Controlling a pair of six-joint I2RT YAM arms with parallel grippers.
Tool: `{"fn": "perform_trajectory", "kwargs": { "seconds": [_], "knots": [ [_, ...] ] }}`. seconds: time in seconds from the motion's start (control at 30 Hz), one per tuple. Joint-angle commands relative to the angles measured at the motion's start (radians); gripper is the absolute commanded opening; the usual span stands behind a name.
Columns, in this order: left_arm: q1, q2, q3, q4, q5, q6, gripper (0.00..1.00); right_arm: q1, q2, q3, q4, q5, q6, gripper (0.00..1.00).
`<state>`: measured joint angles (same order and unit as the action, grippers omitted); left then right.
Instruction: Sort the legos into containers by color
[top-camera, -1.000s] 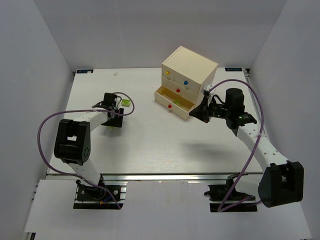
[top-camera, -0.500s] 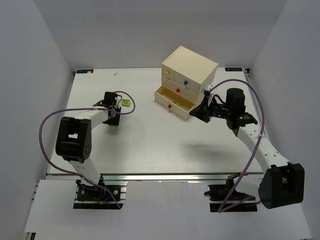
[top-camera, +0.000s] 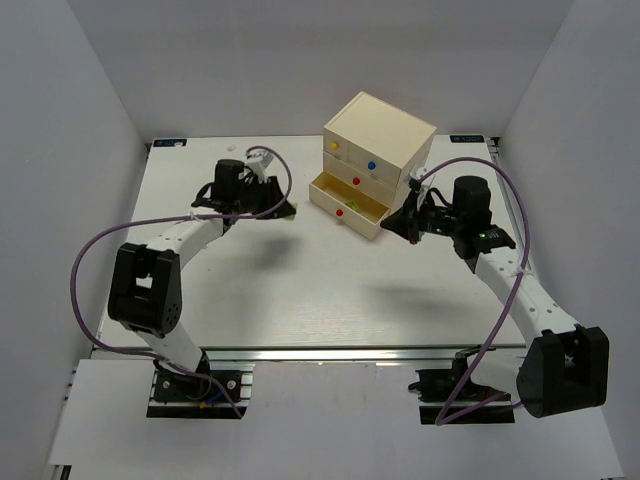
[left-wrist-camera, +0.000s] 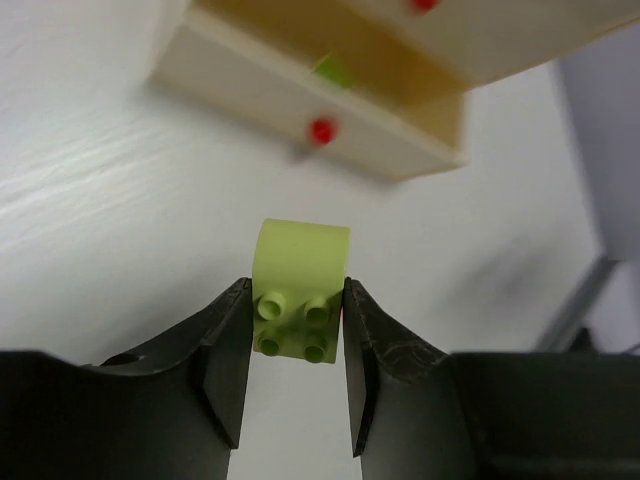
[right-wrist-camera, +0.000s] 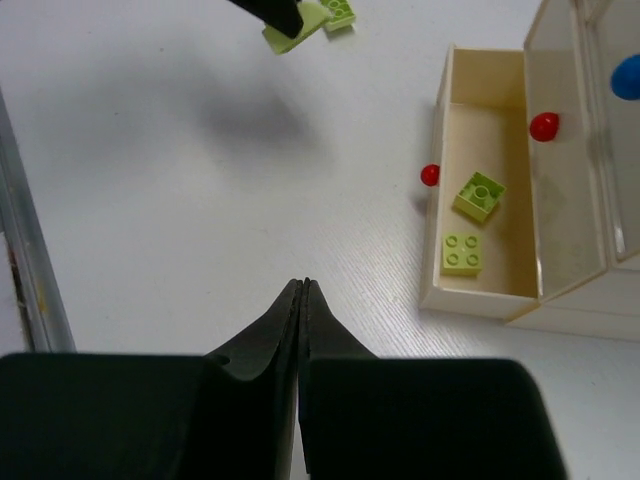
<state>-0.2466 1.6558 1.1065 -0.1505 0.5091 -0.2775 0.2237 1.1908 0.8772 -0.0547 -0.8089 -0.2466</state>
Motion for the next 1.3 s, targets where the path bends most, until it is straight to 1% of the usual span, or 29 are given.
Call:
{"fn": "perform_trajectory", "kwargs": {
  "seconds": [0.0, 0.03, 0.07, 0.13, 0.17, 0.23, 0.3, 0.33, 0.37, 0.47, 0.5, 0.53, 0.57, 0.6, 0.63, 0.67, 0.77, 0.9, 1.07, 1.1, 1.13, 1.17, 1.2, 1.23, 1.27],
  "knots": [
    [-0.048, 0.039, 0.078, 0.321, 0.220, -0.342, 0.00, -0.007, -0.028, 0.022, 0.044, 0.086, 0.036, 0.00],
    [-0.057, 0.076, 0.084, 0.371, 0.186, -0.395, 0.00, -0.027, -0.033, 0.014, 0.076, 0.130, 0.044, 0.00],
    [-0.075, 0.094, 0.098, 0.405, 0.155, -0.495, 0.00, -0.011, -0.042, 0.009, 0.094, 0.148, 0.055, 0.00],
    [-0.094, 0.128, 0.116, 0.486, 0.099, -0.570, 0.00, -0.023, -0.056, 0.002, 0.107, 0.180, 0.072, 0.00],
    [-0.114, 0.157, 0.136, 0.511, 0.036, -0.632, 0.00, -0.023, -0.057, 0.000, 0.114, 0.185, 0.078, 0.00],
    [-0.134, 0.192, 0.160, 0.531, -0.035, -0.693, 0.00, -0.035, -0.059, 0.002, 0.116, 0.188, 0.086, 0.00],
    [-0.160, 0.220, 0.213, 0.539, -0.096, -0.712, 0.02, -0.037, -0.060, 0.003, 0.116, 0.186, 0.092, 0.00],
    [-0.160, 0.234, 0.234, 0.526, -0.118, -0.716, 0.04, -0.041, -0.060, 0.003, 0.116, 0.185, 0.095, 0.00],
    [-0.175, 0.267, 0.287, 0.497, -0.145, -0.715, 0.06, -0.046, -0.059, 0.003, 0.116, 0.183, 0.093, 0.00],
    [-0.186, 0.332, 0.349, 0.465, -0.167, -0.727, 0.14, -0.053, -0.060, 0.005, 0.115, 0.177, 0.096, 0.00],
    [-0.186, 0.346, 0.381, 0.453, -0.173, -0.739, 0.17, -0.055, -0.062, 0.005, 0.115, 0.169, 0.098, 0.00],
    [-0.186, 0.363, 0.392, 0.451, -0.169, -0.758, 0.30, -0.058, -0.063, 0.005, 0.115, 0.166, 0.098, 0.00],
    [-0.186, 0.374, 0.403, 0.448, -0.161, -0.764, 0.40, -0.061, -0.062, 0.005, 0.115, 0.166, 0.101, 0.00],
    [-0.186, 0.395, 0.414, 0.436, -0.155, -0.766, 0.47, -0.063, -0.063, 0.006, 0.115, 0.163, 0.101, 0.00],
    [-0.195, 0.401, 0.429, 0.428, -0.155, -0.766, 0.58, -0.066, -0.066, 0.005, 0.115, 0.160, 0.101, 0.00],
    [-0.195, 0.404, 0.429, 0.422, -0.158, -0.766, 0.63, -0.066, -0.066, 0.005, 0.115, 0.159, 0.101, 0.00],
    [-0.195, 0.410, 0.420, 0.424, -0.153, -0.769, 0.71, -0.075, -0.063, 0.003, 0.115, 0.154, 0.104, 0.00],
    [-0.195, 0.417, 0.421, 0.434, -0.139, -0.767, 0.72, -0.075, -0.054, 0.003, 0.115, 0.142, 0.109, 0.00],
    [-0.185, 0.403, 0.429, 0.449, -0.118, -0.761, 0.70, -0.078, -0.049, 0.008, 0.112, 0.119, 0.104, 0.00],
    [-0.184, 0.391, 0.424, 0.454, -0.115, -0.747, 0.64, -0.081, -0.040, 0.017, 0.084, 0.058, 0.064, 0.08],
    [-0.184, 0.354, 0.409, 0.462, -0.109, -0.735, 0.61, -0.069, -0.037, 0.023, 0.058, 0.003, 0.025, 0.18],
    [-0.174, 0.331, 0.398, 0.460, -0.104, -0.718, 0.52, -0.064, -0.025, 0.032, 0.011, -0.060, -0.029, 0.28],
    [-0.174, 0.305, 0.391, 0.451, -0.100, -0.671, 0.25, -0.057, -0.005, 0.042, -0.063, -0.178, -0.137, 0.43],
    [-0.162, 0.245, 0.374, 0.407, -0.107, -0.640, 0.13, -0.032, 0.007, 0.057, -0.106, -0.226, -0.199, 0.49],
    [-0.152, 0.210, 0.368, 0.369, -0.118, -0.597, 0.04, 0.006, 0.032, 0.068, -0.210, -0.272, -0.273, 0.53]
  ]
}}
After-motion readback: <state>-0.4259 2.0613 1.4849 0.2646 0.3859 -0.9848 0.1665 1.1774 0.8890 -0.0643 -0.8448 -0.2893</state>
